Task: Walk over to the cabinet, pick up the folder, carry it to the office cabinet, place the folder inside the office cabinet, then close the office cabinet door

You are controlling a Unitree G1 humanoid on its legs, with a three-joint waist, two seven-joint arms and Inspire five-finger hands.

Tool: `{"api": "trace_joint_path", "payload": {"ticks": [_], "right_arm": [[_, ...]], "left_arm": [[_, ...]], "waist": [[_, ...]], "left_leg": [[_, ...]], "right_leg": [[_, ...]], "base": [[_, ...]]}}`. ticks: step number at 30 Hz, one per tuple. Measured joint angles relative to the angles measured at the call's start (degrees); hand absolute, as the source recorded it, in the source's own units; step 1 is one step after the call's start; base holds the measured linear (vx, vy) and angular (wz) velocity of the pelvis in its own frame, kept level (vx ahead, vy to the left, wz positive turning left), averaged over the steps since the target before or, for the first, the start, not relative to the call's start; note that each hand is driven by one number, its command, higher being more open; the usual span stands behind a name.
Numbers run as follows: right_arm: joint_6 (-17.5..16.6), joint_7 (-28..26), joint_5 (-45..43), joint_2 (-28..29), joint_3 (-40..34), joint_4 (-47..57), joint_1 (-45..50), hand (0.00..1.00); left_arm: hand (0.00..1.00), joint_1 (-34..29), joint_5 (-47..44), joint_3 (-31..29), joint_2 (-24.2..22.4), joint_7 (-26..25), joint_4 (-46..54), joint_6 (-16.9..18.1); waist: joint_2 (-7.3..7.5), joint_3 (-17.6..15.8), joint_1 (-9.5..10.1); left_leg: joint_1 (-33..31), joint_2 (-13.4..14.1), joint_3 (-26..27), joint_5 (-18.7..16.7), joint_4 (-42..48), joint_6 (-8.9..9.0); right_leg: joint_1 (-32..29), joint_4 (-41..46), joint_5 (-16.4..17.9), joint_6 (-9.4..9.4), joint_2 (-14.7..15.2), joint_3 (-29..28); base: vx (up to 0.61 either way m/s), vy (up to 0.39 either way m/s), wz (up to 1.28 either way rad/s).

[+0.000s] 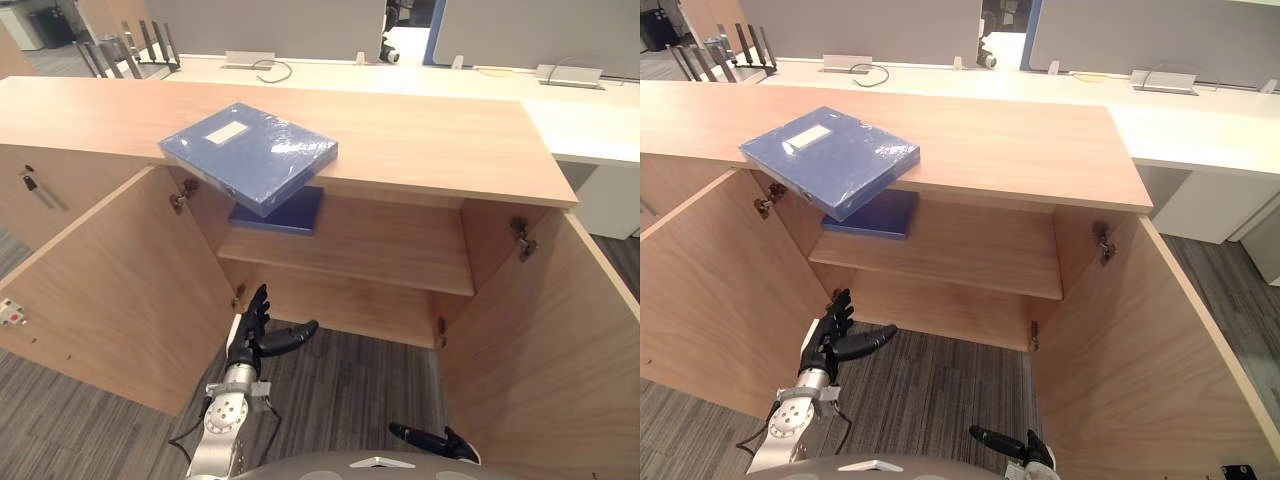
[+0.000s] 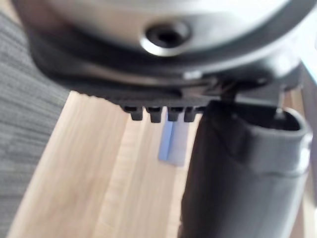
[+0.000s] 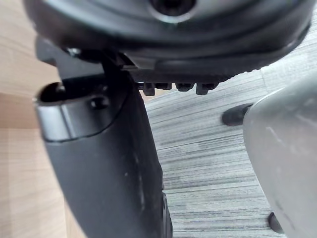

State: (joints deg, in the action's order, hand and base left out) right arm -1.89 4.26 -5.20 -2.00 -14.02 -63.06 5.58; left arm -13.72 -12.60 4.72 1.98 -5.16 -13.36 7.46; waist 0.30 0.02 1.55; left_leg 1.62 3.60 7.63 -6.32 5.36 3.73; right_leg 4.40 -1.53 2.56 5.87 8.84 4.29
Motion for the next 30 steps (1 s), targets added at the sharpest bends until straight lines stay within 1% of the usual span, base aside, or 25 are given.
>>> {"api": "trace_joint_path", "payload": {"ticks": [1,2,7,10,12,14,15,18,21,22,23,24,25,26,28,30], "right_arm": [[0.1,0.0,0.0,-0.1,0.8,-0.1,0.0,1.00],[0.2,0.0,0.1,-0.2,1.2,-0.2,0.1,1.00],[0.3,-0.2,0.3,-0.4,1.2,-0.6,0.4,1.00],[0.4,-0.5,0.4,-0.4,1.2,-0.8,0.5,1.00],[0.4,-0.8,0.4,-0.4,1.5,-0.8,0.7,1.00],[0.4,-1.1,0.4,-0.4,1.5,-0.8,0.8,1.00],[0.4,-1.2,0.4,-0.3,1.5,-0.8,1.0,1.00],[0.4,-1.4,0.5,-0.2,1.5,-0.7,1.2,1.00],[0.5,-1.5,0.5,0.0,1.6,0.0,1.7,1.00],[0.5,-1.5,0.6,0.2,1.6,0.3,2.2,1.00],[0.5,-1.5,0.5,0.3,1.6,0.5,2.4,1.00],[0.5,-1.5,0.6,0.6,1.6,0.6,2.7,1.00],[0.7,-1.5,1.1,0.8,1.6,0.9,3.0,1.00],[1.0,-1.5,2.0,1.0,1.6,0.8,3.2,1.00],[1.1,-1.6,2.7,1.3,1.8,1.0,3.3,1.00],[1.1,-1.7,2.8,1.2,2.2,1.4,3.4,1.00]], "left_arm": [[1.00,0.0,-3.0,0.0,-0.1,-1.3,2.2,0.0],[1.00,0.0,-3.6,0.0,0.0,-1.9,3.6,0.0],[1.00,-0.1,-2.4,-1.2,0.1,-3.7,8.3,0.0],[1.00,-0.3,2.3,-3.5,-0.1,-5.9,10.6,-0.3],[1.00,-0.4,8.0,-6.5,-0.5,-8.0,12.3,-0.9],[1.00,-0.6,10.5,-8.6,-1.8,-9.1,14.6,-2.5],[1.00,-1.0,13.6,-10.7,-3.6,-10.5,17.7,-3.4],[1.00,-1.9,20.2,-13.1,-5.3,-13.0,23.0,-4.4],[1.00,-1.9,25.4,-15.5,-5.4,-14.9,26.7,-5.5],[1.00,-1.8,28.6,-17.0,-5.4,-16.1,28.7,-6.2],[1.00,-1.8,29.3,-17.6,-5.4,-16.6,29.5,-6.4],[1.00,-1.3,31.6,-19.1,-5.4,-17.4,30.5,-6.9],[1.00,-0.6,33.5,-20.1,-5.4,-18.2,31.5,-7.8],[1.00,0.2,34.6,-20.9,-5.4,-18.8,31.9,-8.1],[1.00,2.2,39.1,-22.2,-5.5,-20.8,32.5,-9.4],[1.00,3.6,42.9,-22.7,-4.9,-22.3,34.1,-10.6]], "waist": [[0.31,0.2,0.05],[0.43,0.3,0.09],[0.05,1.4,1.00],[-0.07,1.6,1.33],[-0.01,1.7,1.43],[0.01,1.7,1.46],[0.07,1.8,1.52],[0.13,1.8,1.73],[0.31,2.0,1.88],[0.66,2.4,2.02],[0.81,2.7,2.04],[0.73,3.1,2.03],[1.36,4.1,1.98],[1.45,4.2,2.04],[1.55,4.5,2.03],[1.53,4.5,1.96]], "left_leg": [[0.5,0.0,0.0,0.0,-0.6,-0.03],[0.8,0.0,0.0,0.0,-0.8,-0.04],[1.9,-0.2,0.2,0.1,-2.1,-0.10],[3.0,-0.2,0.4,0.0,-2.6,-0.16],[3.4,-0.2,0.4,0.0,-2.6,-0.20],[3.6,-0.1,0.4,0.0,-2.5,-0.20],[3.8,0.0,0.4,0.0,-2.4,-0.19],[3.8,0.2,0.5,0.0,-1.8,-0.14],[3.8,0.7,1.2,-0.2,-1.4,0.09],[3.7,1.0,1.8,-0.3,-1.1,0.28],[3.7,1.1,2.0,-0.4,-0.9,0.42],[3.2,1.3,2.2,-0.7,-0.5,0.72],[2.8,1.3,2.1,-0.7,-0.4,0.86],[2.8,1.4,2.1,-0.7,-0.4,1.02],[2.8,1.8,2.2,-0.8,-0.2,1.52],[2.7,2.0,2.3,-0.7,-0.3,1.63]], "right_leg": [[0.3,-0.3,-0.2,-0.37,0.0,0.0],[0.7,-0.6,-0.4,-0.64,0.0,0.1],[1.1,-0.7,-1.1,-1.65,0.0,0.1],[1.9,-0.7,-1.3,-1.93,0.0,0.2],[2.3,-0.7,-1.5,-1.80,0.0,0.3],[2.6,-0.6,-1.6,-1.67,0.1,-0.1],[2.6,-0.4,-1.6,-1.64,0.0,-0.2],[2.6,-0.1,-1.6,-1.59,0.0,-1.4],[2.5,-0.2,-1.7,-1.31,-0.2,-2.0],[2.2,-0.3,-1.7,-1.21,-0.4,-2.8],[2.1,-0.4,-1.7,-1.11,-0.4,-2.9],[1.9,-0.5,-1.5,-0.80,-0.5,-3.1],[1.6,-0.6,-1.2,-0.39,-0.5,-3.1],[1.6,-0.6,-1.1,-0.14,-0.6,-3.2],[1.6,-0.6,-1.1,-0.11,-1.0,-3.3],[1.4,-0.6,-1.1,-0.10,-1.3,-3.5]], "base": [[0.06,0.028,0.01],[0.05,0.024,0.01],[0.04,0.028,-0.01],[0.01,0.005,-0.02],[0.00,0.000,0.00],[-0.02,-0.010,-0.01],[-0.06,-0.029,-0.02],[-0.07,-0.031,-0.05],[-0.09,-0.044,-0.15],[-0.10,-0.043,-0.21],[-0.12,-0.055,-0.22],[-0.10,-0.068,-0.09],[-0.09,-0.069,-0.06],[-0.07,-0.057,-0.01],[-0.06,-0.042,-0.02],[-0.06,-0.036,-0.05]]}}
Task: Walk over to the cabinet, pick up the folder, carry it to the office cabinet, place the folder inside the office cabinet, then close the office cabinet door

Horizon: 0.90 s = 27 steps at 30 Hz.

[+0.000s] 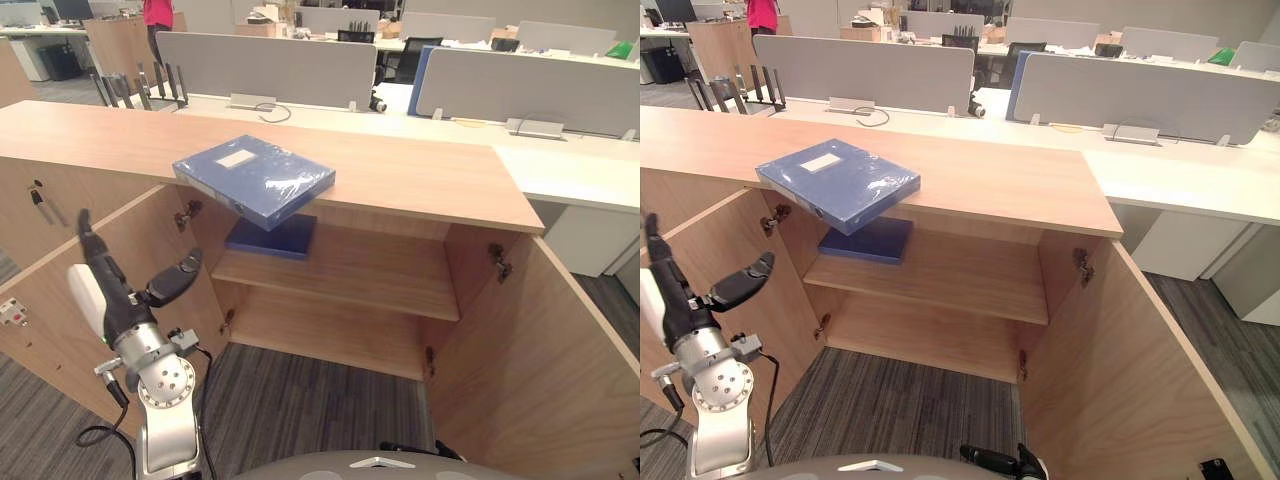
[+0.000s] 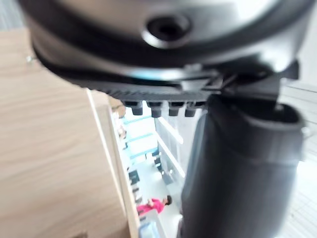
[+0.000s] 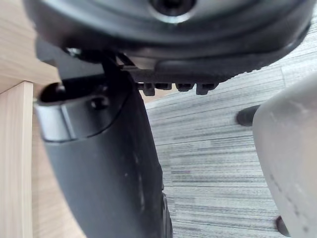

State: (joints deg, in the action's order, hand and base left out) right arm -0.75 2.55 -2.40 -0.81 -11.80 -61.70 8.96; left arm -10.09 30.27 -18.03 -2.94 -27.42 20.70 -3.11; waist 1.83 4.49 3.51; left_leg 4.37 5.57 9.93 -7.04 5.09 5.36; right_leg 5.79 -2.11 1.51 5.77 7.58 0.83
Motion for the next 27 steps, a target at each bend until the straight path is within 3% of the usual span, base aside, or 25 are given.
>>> {"api": "trace_joint_path", "payload": {"ticks": [11,19,27], "right_arm": [[-1.0,-1.0,1.6,0.1,0.2,0.5,0.3,1.00],[-1.3,-1.1,1.6,-0.8,0.0,-0.2,-0.2,1.00],[-1.3,-1.6,1.5,-1.1,-1.2,-0.8,-0.7,1.00]], "left_arm": [[1.00,9.4,17.7,2.5,14.3,-1.3,-2.1,-1.9],[1.00,10.7,19.9,2.9,20.5,-0.4,-20.4,-2.6],[1.00,10.9,20.0,4.1,27.0,0.1,-25.1,-3.0]], "waist": [[0.01,1.2,-0.55],[-0.89,1.2,-0.87],[-1.00,1.2,-0.74]], "left_leg": [[-1.0,0.0,1.3,0.5,0.0,0.07],[-0.9,-0.1,0.4,0.3,-0.4,-0.14],[-0.8,-0.6,0.0,2.0,-2.6,-0.31]], "right_leg": [[-2.2,-0.5,-0.2,0.06,-0.5,-2.6],[-2.9,-0.9,-1.7,-0.38,-0.5,-2.6],[-3.7,-1.0,-1.7,-0.31,-0.4,-2.4]], "base": [[0.02,0.001,-0.11],[-0.02,0.009,-0.07],[-0.04,-0.014,0.01]]}}
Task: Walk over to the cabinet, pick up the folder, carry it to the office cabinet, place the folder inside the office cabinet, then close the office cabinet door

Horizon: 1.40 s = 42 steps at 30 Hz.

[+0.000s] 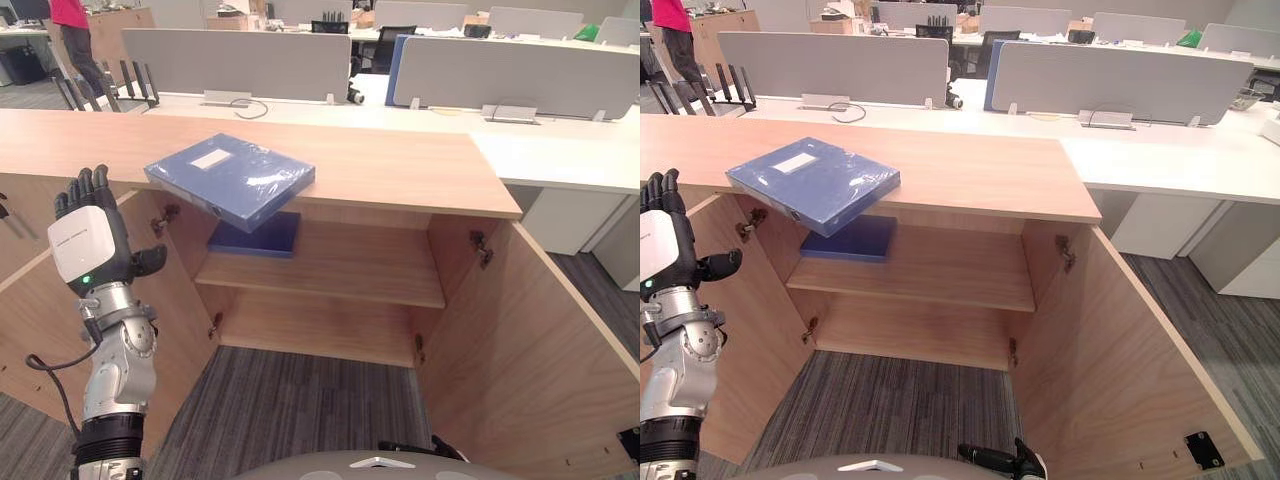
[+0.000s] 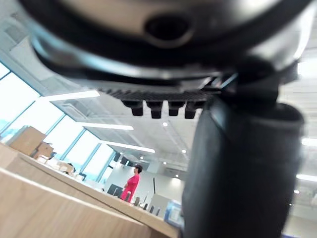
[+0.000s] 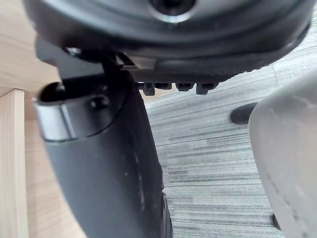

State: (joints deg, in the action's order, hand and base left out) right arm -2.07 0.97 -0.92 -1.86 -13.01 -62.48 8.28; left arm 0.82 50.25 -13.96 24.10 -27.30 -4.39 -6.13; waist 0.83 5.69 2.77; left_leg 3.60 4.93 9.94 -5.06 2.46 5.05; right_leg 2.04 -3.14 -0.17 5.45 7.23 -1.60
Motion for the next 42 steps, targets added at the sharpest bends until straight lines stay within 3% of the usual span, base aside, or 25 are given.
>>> {"api": "trace_joint_path", "payload": {"ticks": [11,20,33,38,42], "right_arm": [[-0.1,0.0,0.0,-0.1,-1.2,-1.4,-0.4,1.00],[-0.4,0.0,-0.1,-0.2,-2.3,-2.4,-1.2,1.00],[-1.1,0.1,-0.1,-0.7,-2.7,-3.1,-2.4,1.00],[-1.2,0.1,-0.1,-2.1,-2.7,-3.2,-2.5,1.00],[-1.1,0.2,-0.1,-3.3,-2.7,-4.6,-2.2,1.00]], "left_arm": [[1.00,4.5,2.3,4.3,5.9,0.7,-5.2,2.4],[1.00,9.3,2.3,7.0,6.3,0.8,-9.1,2.3],[1.00,14.7,4.5,18.7,9.6,1.4,-13.6,5.6],[1.00,17.5,5.4,22.0,10.4,1.8,-16.2,6.8],[1.00,18.1,6.7,24.7,11.5,2.7,-18.1,7.9]], "waist": [[-0.12,-0.1,-0.42],[0.00,-0.1,-1.71],[0.24,-1.4,-3.15],[-0.32,-2.2,-3.38],[-0.67,-2.4,-4.76]], "left_leg": [[1.0,-0.8,-0.3,0.4,-1.3,-0.33],[1.0,-1.0,-0.3,0.5,-1.7,-0.46],[1.0,-1.1,-0.1,0.5,-1.7,-0.46],[1.0,-1.1,0.0,0.5,-1.7,-0.46],[1.0,-1.1,0.2,0.5,-1.7,-0.48]], "right_leg": [[0.8,-0.6,0.0,0.00,0.6,0.5],[0.9,-1.0,0.0,-0.05,0.7,0.6],[0.7,-1.1,-0.2,-0.11,0.8,0.5],[0.6,-1.2,-0.5,-0.35,0.8,0.4],[0.3,-1.2,-1.0,-0.54,0.8,0.3]], "base": [[0.00,-0.001,0.01],[0.00,0.000,0.00],[-0.01,-0.003,0.00],[0.00,0.000,-0.01],[0.00,0.000,-0.04]]}}
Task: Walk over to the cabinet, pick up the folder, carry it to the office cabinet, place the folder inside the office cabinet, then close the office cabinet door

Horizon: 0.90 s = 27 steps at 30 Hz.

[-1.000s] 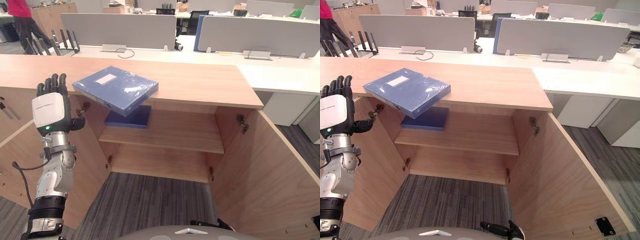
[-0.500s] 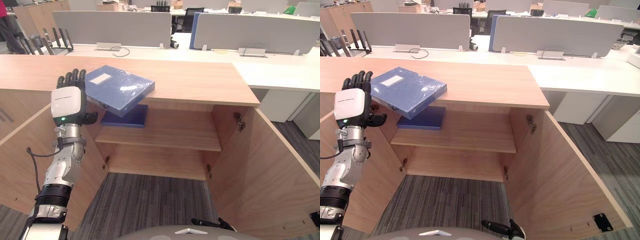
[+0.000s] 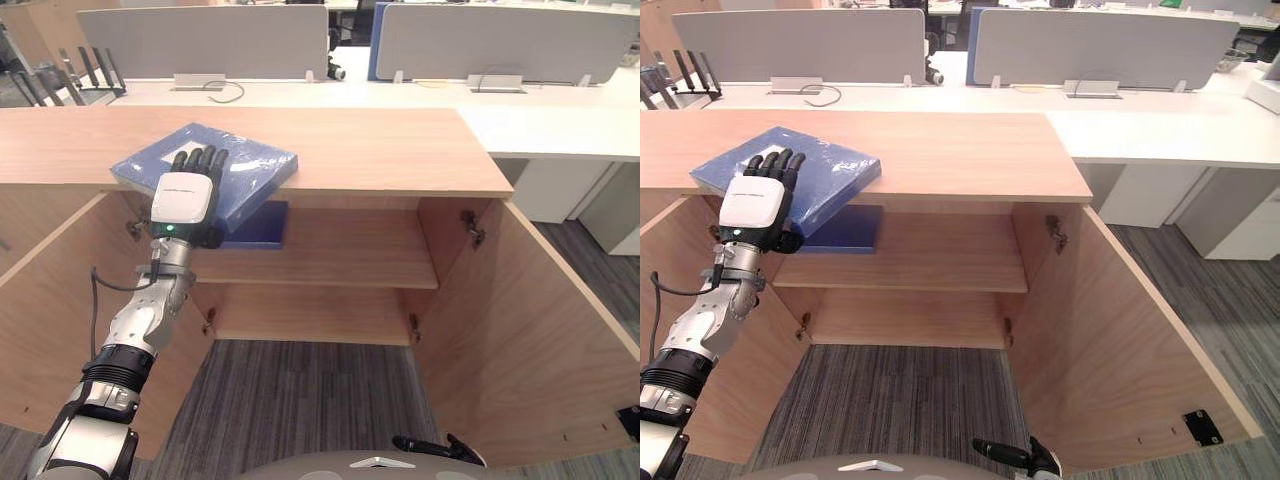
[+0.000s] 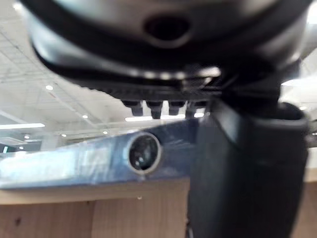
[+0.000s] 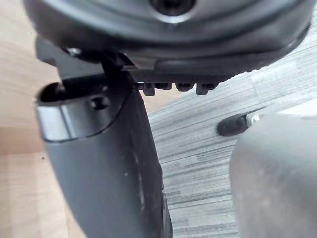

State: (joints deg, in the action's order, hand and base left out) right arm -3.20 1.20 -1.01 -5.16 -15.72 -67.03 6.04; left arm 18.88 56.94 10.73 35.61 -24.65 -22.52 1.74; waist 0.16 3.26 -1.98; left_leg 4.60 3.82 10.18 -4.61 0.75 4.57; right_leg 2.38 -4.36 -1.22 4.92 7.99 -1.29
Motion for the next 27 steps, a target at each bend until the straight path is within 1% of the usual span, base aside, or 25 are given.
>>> {"api": "trace_joint_path", "payload": {"ticks": [3,4,9,17,21,27], "right_arm": [[0.2,0.1,0.0,-0.4,0.0,-0.8,1.0,1.00],[0.2,0.2,0.0,-0.4,0.0,-0.8,1.7,1.00],[0.2,0.3,-1.7,-0.2,0.0,-0.8,2.2,1.00],[0.2,0.3,-1.7,-0.1,0.1,-0.8,2.1,1.00],[0.0,0.2,-1.7,0.0,-0.1,-0.8,1.9,1.00],[0.0,0.3,-1.7,0.3,-0.6,-0.8,1.9,1.00]], "left_arm": [[1.00,2.0,0.0,2.5,0.7,0.6,-2.3,0.8],[0.00,2.6,0.0,3.3,1.1,0.8,-3.0,0.9],[0.00,4.6,1.4,4.3,2.0,0.7,-5.8,0.6],[0.00,11.0,2.0,4.3,2.8,-1.2,-6.9,0.7],[0.00,11.1,3.6,4.3,3.2,-1.2,-8.9,0.5],[0.00,11.1,3.9,3.9,3.1,-1.6,-8.8,0.4]], "waist": [[0.01,-0.2,0.03],[0.02,-0.2,-0.25],[0.07,-0.2,-1.33],[0.46,-0.7,-1.57],[0.31,-0.8,-2.71],[0.58,-0.9,-2.69]], "left_leg": [[0.0,-0.1,0.7,0.0,0.1,-0.01],[0.0,-0.1,0.9,0.0,0.1,-0.05],[0.0,-0.4,2.0,0.0,0.2,-0.06],[0.0,-0.4,2.1,0.0,0.8,-0.02],[0.0,-0.5,2.1,0.0,0.8,-0.03],[0.0,-0.5,1.9,0.0,0.8,-0.03]], "right_leg": [[-0.5,0.0,-0.6,-0.11,0.0,-0.5],[-0.6,-0.1,-0.8,-0.17,0.0,-0.5],[-1.4,-0.1,-1.4,-0.14,0.2,-0.8],[-1.5,-0.4,-1.7,0.41,0.2,-1.4],[-1.5,-0.5,-1.7,0.44,0.2,-1.6],[-1.5,-0.5,-1.7,0.44,0.2,-1.6]], "base": [[-0.03,-0.006,-0.16],[-0.08,-0.015,-0.11],[-0.07,-0.019,-0.15],[-0.05,-0.028,-0.05],[0.00,0.000,0.00],[0.00,0.000,0.00]]}}
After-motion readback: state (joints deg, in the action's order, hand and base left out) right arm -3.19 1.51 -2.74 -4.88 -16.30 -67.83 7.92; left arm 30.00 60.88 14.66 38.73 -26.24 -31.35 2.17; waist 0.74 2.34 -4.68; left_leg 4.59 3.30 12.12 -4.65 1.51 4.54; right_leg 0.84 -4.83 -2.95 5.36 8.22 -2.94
